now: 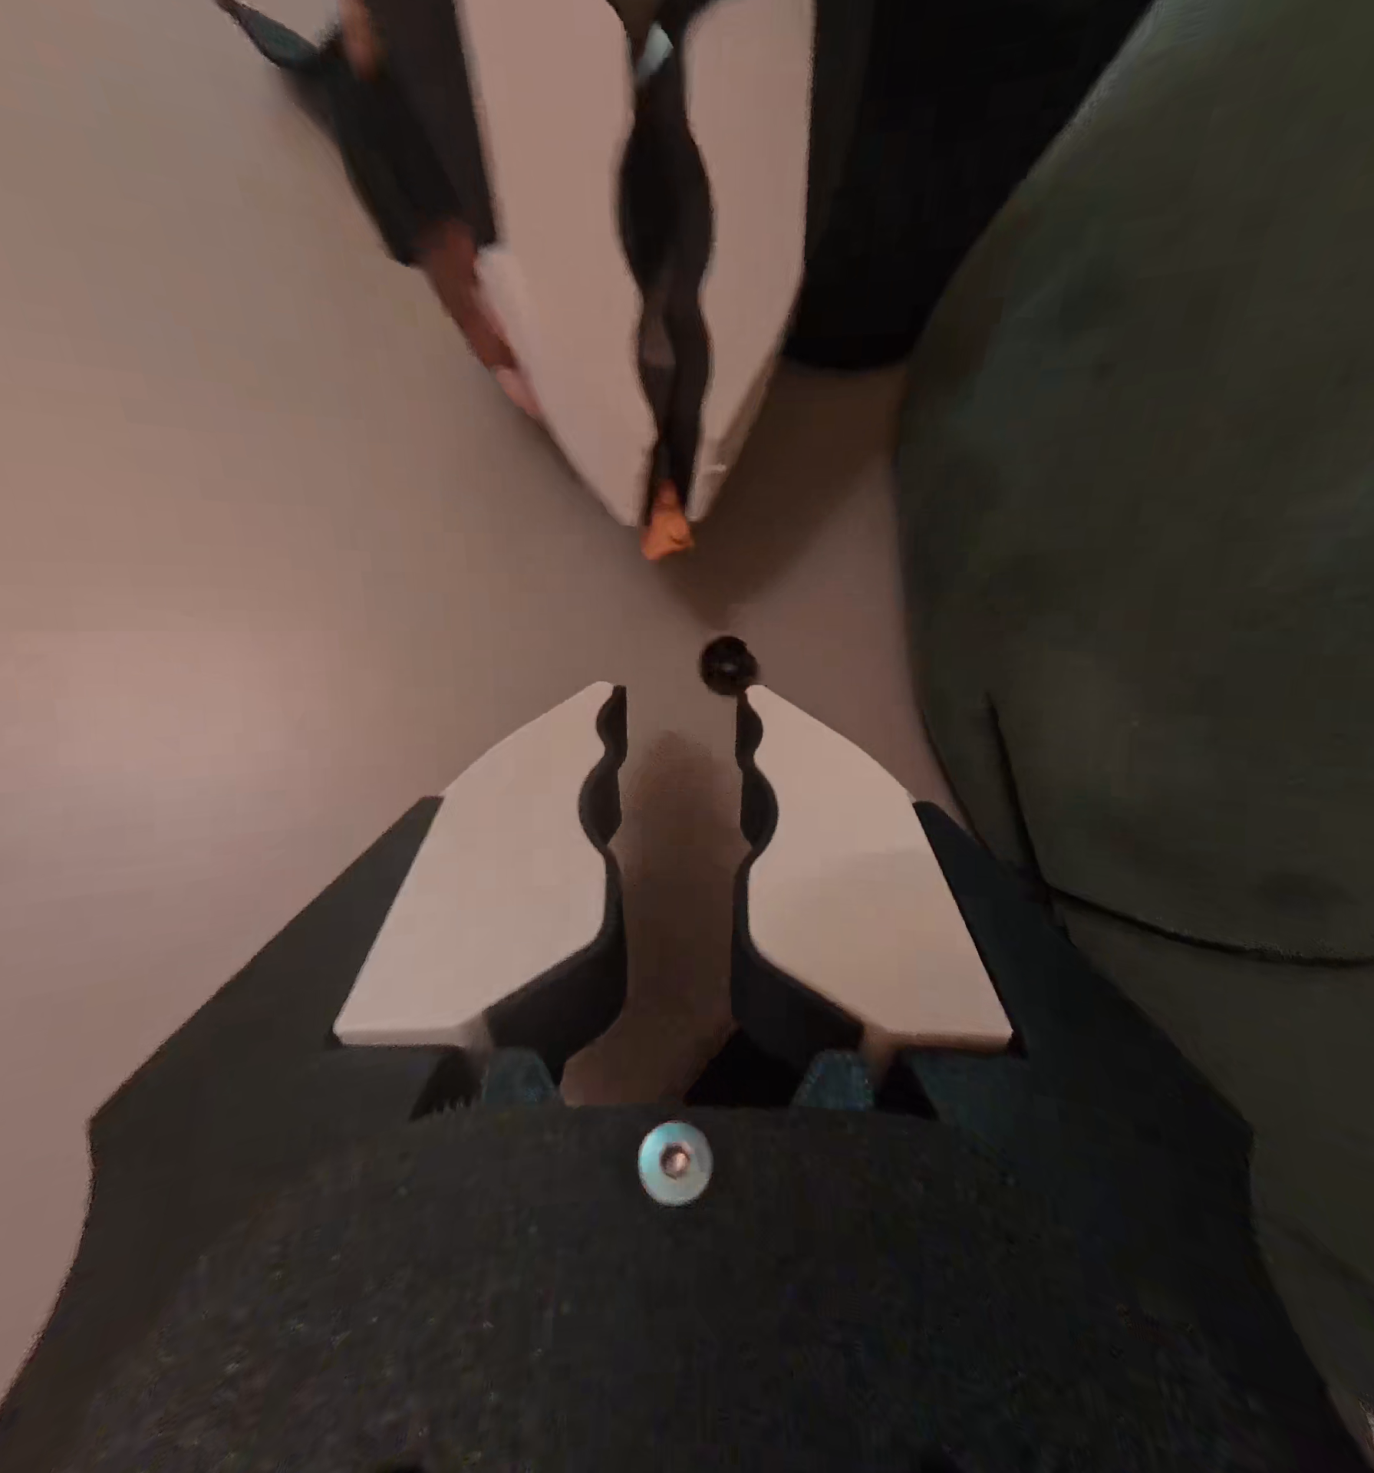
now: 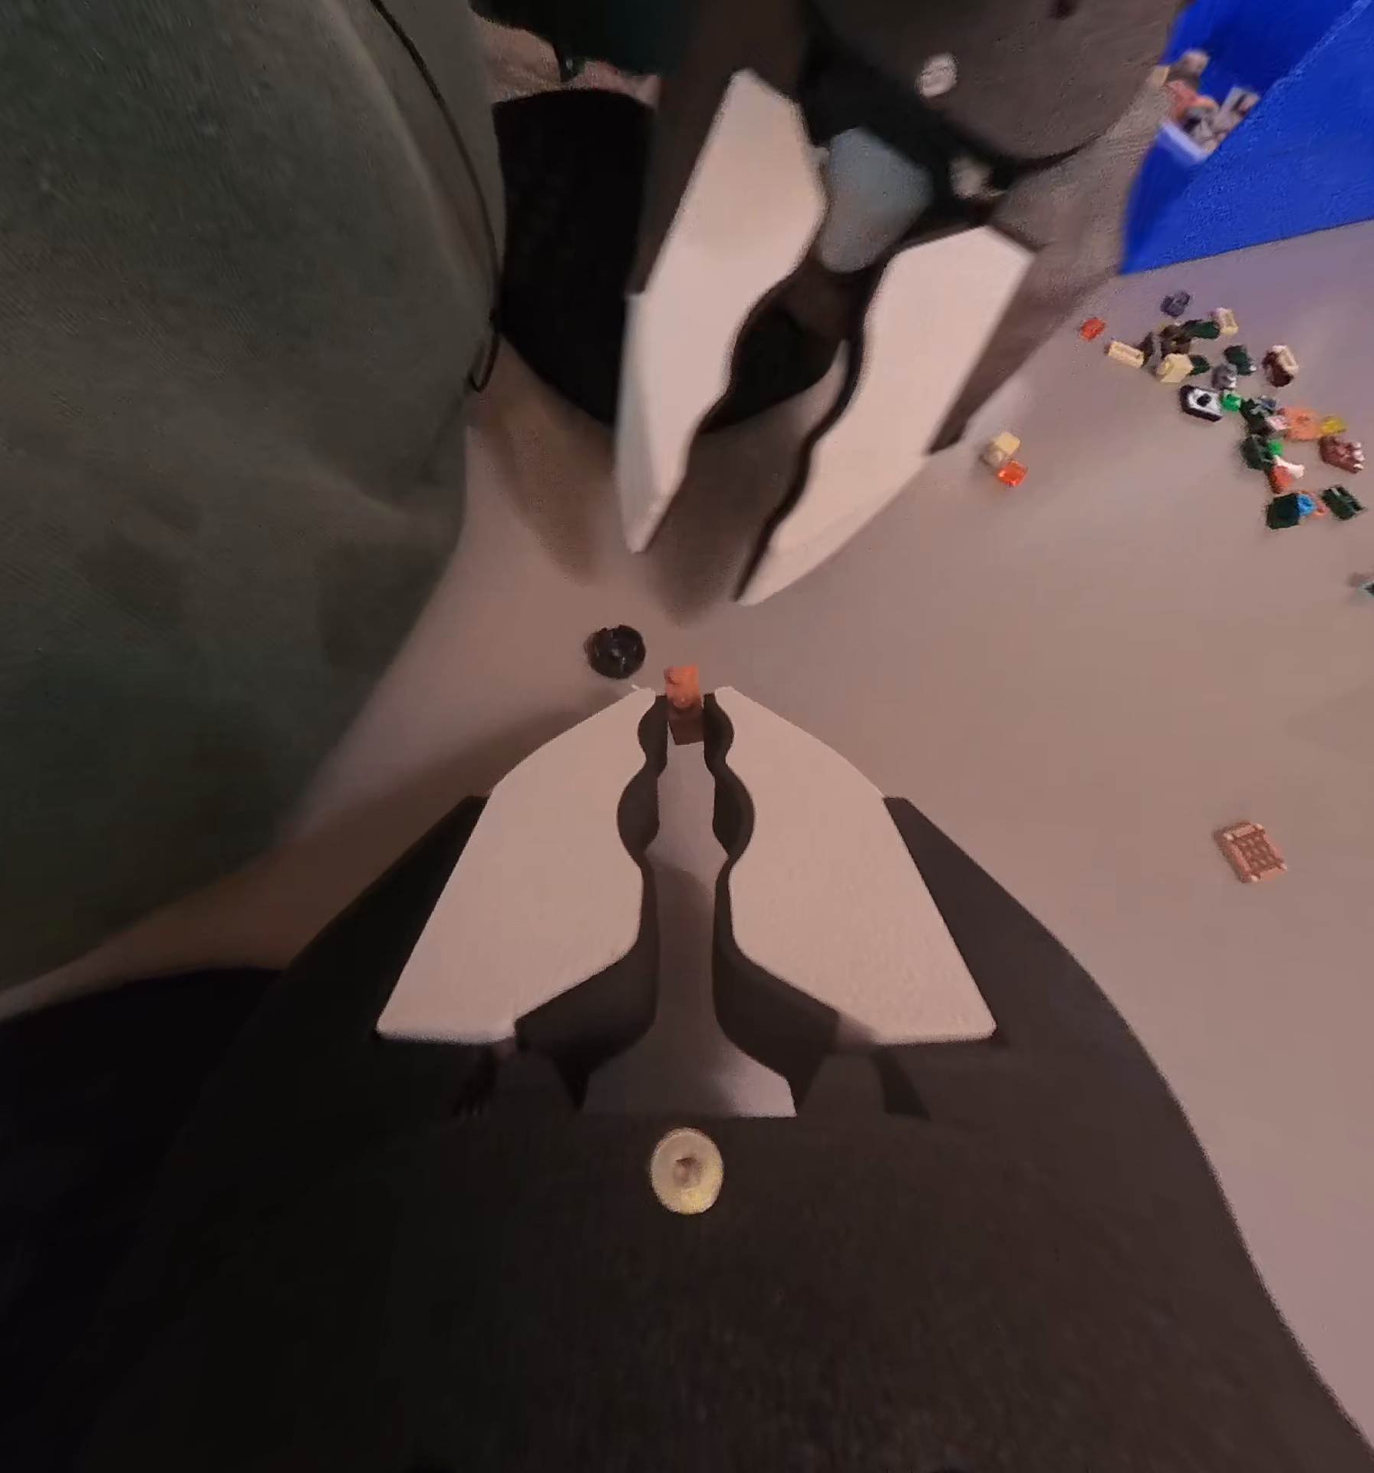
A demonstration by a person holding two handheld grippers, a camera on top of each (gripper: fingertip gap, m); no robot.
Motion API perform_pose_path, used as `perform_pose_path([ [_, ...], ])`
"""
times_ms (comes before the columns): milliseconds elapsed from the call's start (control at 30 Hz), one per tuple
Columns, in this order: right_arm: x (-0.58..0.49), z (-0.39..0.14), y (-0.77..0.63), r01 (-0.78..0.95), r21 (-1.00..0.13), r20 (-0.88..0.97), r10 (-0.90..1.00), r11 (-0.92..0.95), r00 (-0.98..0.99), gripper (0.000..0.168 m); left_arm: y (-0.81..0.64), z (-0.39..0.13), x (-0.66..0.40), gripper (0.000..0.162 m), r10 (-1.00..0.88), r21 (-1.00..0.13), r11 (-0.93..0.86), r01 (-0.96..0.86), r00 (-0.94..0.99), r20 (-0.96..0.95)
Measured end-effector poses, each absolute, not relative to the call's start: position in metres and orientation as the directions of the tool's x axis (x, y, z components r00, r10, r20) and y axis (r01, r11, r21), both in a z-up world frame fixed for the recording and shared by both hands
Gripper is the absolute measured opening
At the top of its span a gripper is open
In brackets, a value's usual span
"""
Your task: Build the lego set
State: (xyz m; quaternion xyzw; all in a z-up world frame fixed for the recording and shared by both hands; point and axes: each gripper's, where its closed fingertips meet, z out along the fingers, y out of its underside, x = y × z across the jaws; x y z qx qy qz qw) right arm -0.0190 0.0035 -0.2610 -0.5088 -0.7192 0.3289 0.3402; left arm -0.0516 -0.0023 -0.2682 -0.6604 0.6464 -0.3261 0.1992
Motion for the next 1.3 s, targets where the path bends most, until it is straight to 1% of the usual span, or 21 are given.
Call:
perform_pose_path([
  [67, -0.017, -0.262, 0.006, 0.525, -0.805, 0.172, 0.956, 0.275, -0.237, 0.008, -0.017, -0.280, -0.047, 0.029, -0.988, -0.670, -0.043, -0.741, -0.068, 0.140],
  [167, -0.012, -0.259, 0.015, 0.532, -0.805, 0.190, 0.964, 0.262, -0.187, 0.008, -0.021, -0.291, -0.040, 0.030, -0.996, -0.652, 0.034, -0.757, -0.078, 0.038],
  [300, 0.000, -0.255, 0.026, 0.535, -0.807, 0.225, 0.968, 0.249, -0.111, 0.008, -0.014, -0.295, -0.034, 0.022, -0.994, -0.632, 0.109, -0.767, -0.089, -0.063],
  [400, 0.008, -0.252, 0.033, 0.515, -0.828, 0.230, 0.972, 0.224, -0.053, 0.008, -0.009, -0.294, -0.031, 0.016, -0.993, -0.631, 0.114, -0.767, -0.089, -0.072],
  [500, 0.015, -0.249, 0.038, 0.494, -0.847, 0.218, 0.976, 0.194, -0.010, 0.008, -0.006, -0.284, -0.024, 0.015, -0.998, -0.681, 0.014, -0.732, -0.055, 0.039],
  [567, 0.017, -0.247, 0.038, 0.477, -0.860, 0.207, 0.978, 0.182, 0.000, 0.008, -0.004, -0.272, -0.018, 0.016, -0.983, -0.720, -0.102, -0.687, -0.041, 0.179],
  [600, 0.018, -0.246, 0.038, 0.467, -0.867, 0.202, 0.979, 0.178, 0.002, 0.008, -0.002, -0.268, -0.017, 0.016, -0.963, -0.721, -0.174, -0.670, -0.036, 0.265],
  [733, 0.017, -0.243, 0.036, 0.434, -0.885, 0.182, 0.983, 0.170, -0.013, 0.008, 0.019, -0.260, -0.013, 0.016, -0.866, -0.681, -0.386, -0.622, -0.010, 0.500],
  [800, 0.017, -0.245, 0.033, 0.432, -0.885, 0.179, 0.984, 0.173, -0.027, 0.008, 0.031, -0.262, -0.013, 0.016, -0.829, -0.645, -0.434, -0.630, -0.003, 0.560],
  [867, 0.016, -0.247, 0.031, 0.434, -0.885, 0.169, 0.985, 0.169, -0.038, 0.008, 0.047, -0.265, -0.014, 0.016, -0.815, -0.620, -0.458, -0.637, 0.022, 0.580],
  [1033, 0.017, -0.252, 0.031, 0.441, -0.884, 0.154, 0.987, 0.157, -0.043, 0.008, 0.093, -0.271, -0.021, 0.021, -0.843, -0.589, -0.451, -0.671, 0.102, 0.529],
  [1167, 0.019, -0.252, 0.035, 0.438, -0.887, 0.146, 0.989, 0.142, -0.025, 0.008, 0.119, -0.267, -0.024, 0.019, -0.884, -0.610, -0.411, -0.678, 0.134, 0.447],
  [1233, 0.020, -0.252, 0.037, 0.439, -0.888, 0.143, 0.990, 0.136, -0.016, 0.008, 0.115, -0.264, -0.024, 0.017, -0.910, -0.626, -0.348, -0.698, 0.090, 0.405],
  [1300, 0.020, -0.253, 0.038, 0.438, -0.889, 0.141, 0.990, 0.132, -0.012, 0.008, 0.107, -0.266, -0.025, 0.017, -0.945, -0.639, -0.255, -0.726, 0.047, 0.323],
])
